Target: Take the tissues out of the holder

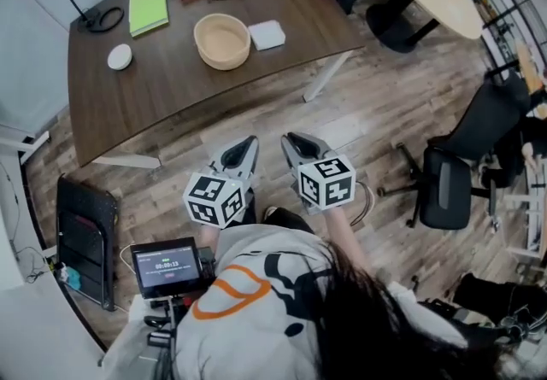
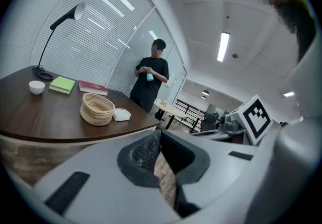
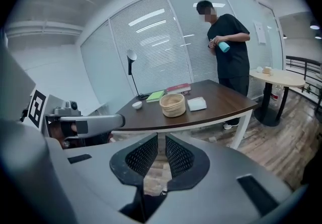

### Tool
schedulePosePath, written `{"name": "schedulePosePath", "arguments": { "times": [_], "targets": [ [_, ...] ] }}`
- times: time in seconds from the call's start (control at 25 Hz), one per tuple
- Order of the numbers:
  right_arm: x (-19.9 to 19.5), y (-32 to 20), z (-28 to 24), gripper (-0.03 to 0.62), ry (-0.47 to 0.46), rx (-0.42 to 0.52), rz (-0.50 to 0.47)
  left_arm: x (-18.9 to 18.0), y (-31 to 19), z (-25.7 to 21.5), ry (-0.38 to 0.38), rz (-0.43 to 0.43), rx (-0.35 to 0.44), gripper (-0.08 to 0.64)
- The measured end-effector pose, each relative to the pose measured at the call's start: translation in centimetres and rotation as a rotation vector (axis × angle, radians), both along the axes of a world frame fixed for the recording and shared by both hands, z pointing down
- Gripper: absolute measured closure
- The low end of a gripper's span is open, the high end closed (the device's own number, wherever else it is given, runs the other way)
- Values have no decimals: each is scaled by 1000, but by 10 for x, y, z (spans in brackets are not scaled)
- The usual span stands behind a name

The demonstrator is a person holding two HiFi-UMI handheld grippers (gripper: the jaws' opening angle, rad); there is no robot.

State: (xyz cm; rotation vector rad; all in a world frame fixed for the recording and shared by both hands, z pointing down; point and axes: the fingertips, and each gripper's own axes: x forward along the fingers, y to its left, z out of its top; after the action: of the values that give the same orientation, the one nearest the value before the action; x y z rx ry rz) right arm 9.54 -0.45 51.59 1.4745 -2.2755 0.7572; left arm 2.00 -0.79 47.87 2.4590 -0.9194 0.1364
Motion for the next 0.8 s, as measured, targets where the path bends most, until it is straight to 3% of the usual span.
{"name": "schedulePosePath", "arguments": {
  "times": [0.28, 0.8],
  "targets": [
    [25, 81, -10, 535, -22, 28, -60, 35, 90, -10, -25, -27, 24, 560],
    [-24, 105, -8, 540, -55, 65, -228, -4, 129, -5, -73, -164, 46, 560]
  ]
}}
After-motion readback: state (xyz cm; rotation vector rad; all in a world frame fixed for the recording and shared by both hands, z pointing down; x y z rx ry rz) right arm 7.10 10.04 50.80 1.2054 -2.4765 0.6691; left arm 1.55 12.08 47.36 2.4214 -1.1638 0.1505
